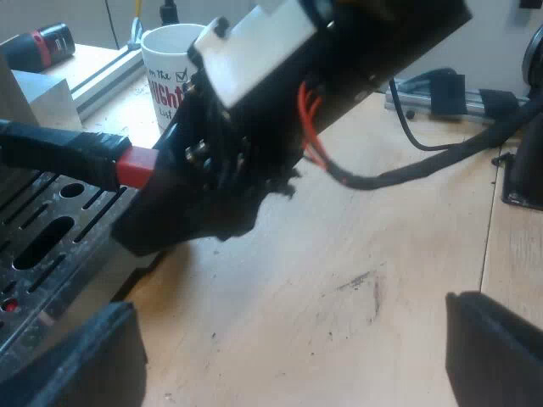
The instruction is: Grind coffee beans and then tamp
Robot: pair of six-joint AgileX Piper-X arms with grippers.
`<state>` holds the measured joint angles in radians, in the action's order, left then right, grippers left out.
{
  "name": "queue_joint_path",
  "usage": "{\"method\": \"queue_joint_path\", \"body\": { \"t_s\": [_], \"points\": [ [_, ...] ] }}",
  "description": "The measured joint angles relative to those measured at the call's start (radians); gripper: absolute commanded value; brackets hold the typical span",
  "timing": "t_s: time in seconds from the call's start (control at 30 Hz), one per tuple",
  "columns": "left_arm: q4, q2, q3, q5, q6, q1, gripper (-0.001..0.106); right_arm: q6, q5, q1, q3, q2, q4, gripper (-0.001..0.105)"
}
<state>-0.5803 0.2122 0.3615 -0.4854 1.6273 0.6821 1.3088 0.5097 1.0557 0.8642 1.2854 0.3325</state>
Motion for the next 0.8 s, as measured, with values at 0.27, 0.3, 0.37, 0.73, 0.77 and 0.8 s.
{"method": "queue_joint_path", "body": {
  "t_s": [0.27,0.3,0.37,0.73,0.77,0.8],
  "points": [
    [-0.002,0.0,0.0,0.0,0.0,0.0,0.074,0.0,-0.02,-0.046,0.001,0.037,-0.037,0.064],
    [-0.002,0.0,0.0,0.0,0.0,0.0,0.074,0.0,-0.034,-0.054,0.001,0.037,-0.041,0.064],
    [-0.002,0.0,0.0,0.0,0.0,0.0,0.074,0.0,-0.045,-0.064,0.001,0.037,-0.041,0.064],
    [-0.008,0.035,-0.01,0.078,0.035,0.0,0.074,0.008,-0.073,-0.071,0.001,0.037,-0.044,0.064],
    [-0.008,0.049,-0.01,0.083,0.039,0.0,0.074,0.008,-0.073,-0.071,0.001,0.037,-0.044,0.064],
    [-0.008,0.065,-0.01,0.086,0.047,0.0,0.074,0.008,-0.073,-0.071,0.001,0.037,-0.044,0.064]
  ]
}}
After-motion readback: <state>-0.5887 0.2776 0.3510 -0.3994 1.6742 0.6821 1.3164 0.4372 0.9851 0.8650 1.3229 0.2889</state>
